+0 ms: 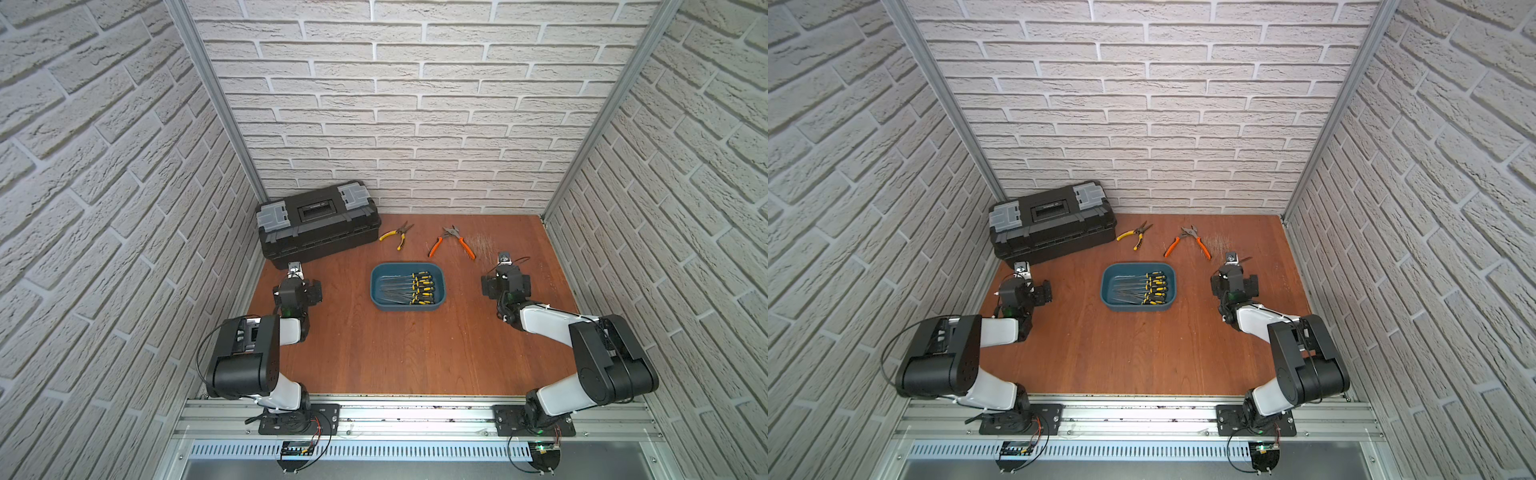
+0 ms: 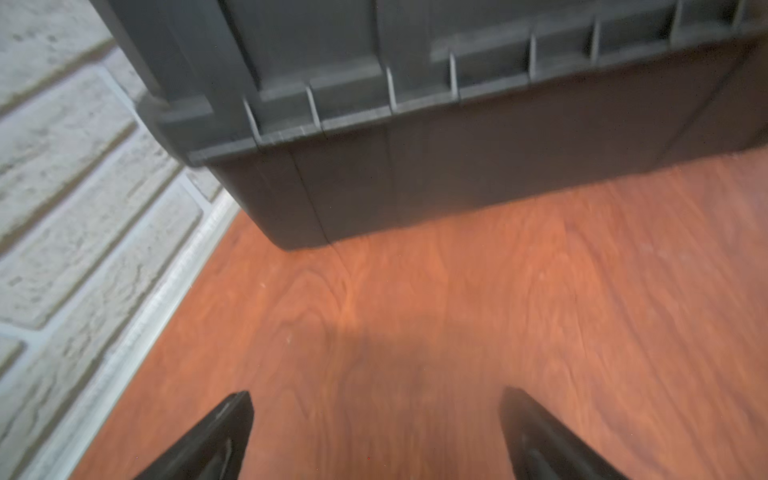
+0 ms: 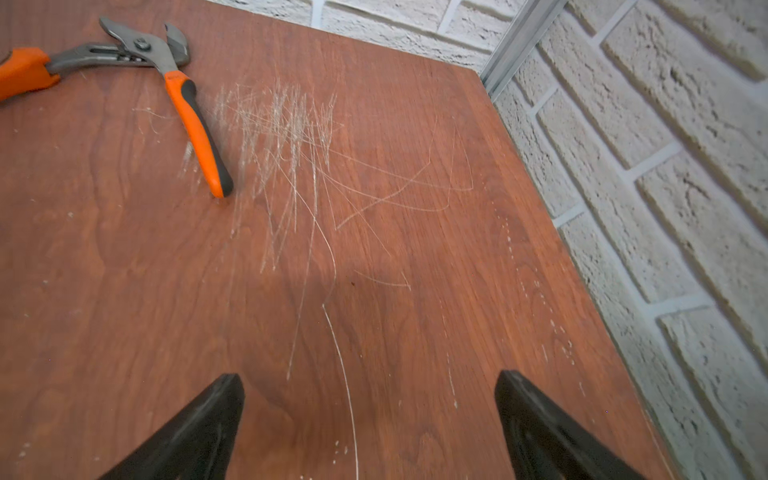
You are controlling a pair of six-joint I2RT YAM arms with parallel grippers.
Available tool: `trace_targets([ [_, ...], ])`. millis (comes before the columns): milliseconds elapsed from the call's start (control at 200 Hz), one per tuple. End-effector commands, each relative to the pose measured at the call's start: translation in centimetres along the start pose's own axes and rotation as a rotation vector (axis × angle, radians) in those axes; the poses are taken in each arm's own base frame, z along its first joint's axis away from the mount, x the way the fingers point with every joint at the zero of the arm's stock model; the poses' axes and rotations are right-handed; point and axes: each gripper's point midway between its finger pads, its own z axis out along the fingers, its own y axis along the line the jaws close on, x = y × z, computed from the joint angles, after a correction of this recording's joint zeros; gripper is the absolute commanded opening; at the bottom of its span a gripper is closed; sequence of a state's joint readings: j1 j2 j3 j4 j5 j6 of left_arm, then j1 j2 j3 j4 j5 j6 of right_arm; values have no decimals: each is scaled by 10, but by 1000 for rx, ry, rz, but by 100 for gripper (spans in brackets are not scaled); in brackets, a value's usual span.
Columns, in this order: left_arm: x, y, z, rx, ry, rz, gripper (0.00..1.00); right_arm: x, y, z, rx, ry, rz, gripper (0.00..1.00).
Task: Put the file tool into the storage box
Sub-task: Reset both arms
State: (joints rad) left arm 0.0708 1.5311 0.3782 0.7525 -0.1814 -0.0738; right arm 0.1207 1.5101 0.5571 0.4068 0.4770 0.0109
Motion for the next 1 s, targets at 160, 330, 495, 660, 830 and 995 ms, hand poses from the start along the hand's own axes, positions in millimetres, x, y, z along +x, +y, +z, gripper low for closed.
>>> trace_targets([
  [160, -30, -17, 0, 63, -127, 51, 98, -28, -8, -5, -48, -186, 119, 99],
  [330, -30, -15, 1, 75, -119, 35, 98, -19, -4, -8, -92, -237, 133, 99],
  [495, -30, -16, 1, 77, -119, 34, 98, -19, 0, -9, -111, -262, 124, 99],
  [660, -30, -15, 1, 73, -122, 34, 98, -19, -1, -9, -115, -255, 125, 99],
  [830, -30, -16, 1, 78, -120, 36, 98, -19, 0, -9, -116, -252, 123, 99],
  [995, -30, -15, 1, 75, -122, 34, 98, -19, 0, -8, -116, -251, 123, 99],
])
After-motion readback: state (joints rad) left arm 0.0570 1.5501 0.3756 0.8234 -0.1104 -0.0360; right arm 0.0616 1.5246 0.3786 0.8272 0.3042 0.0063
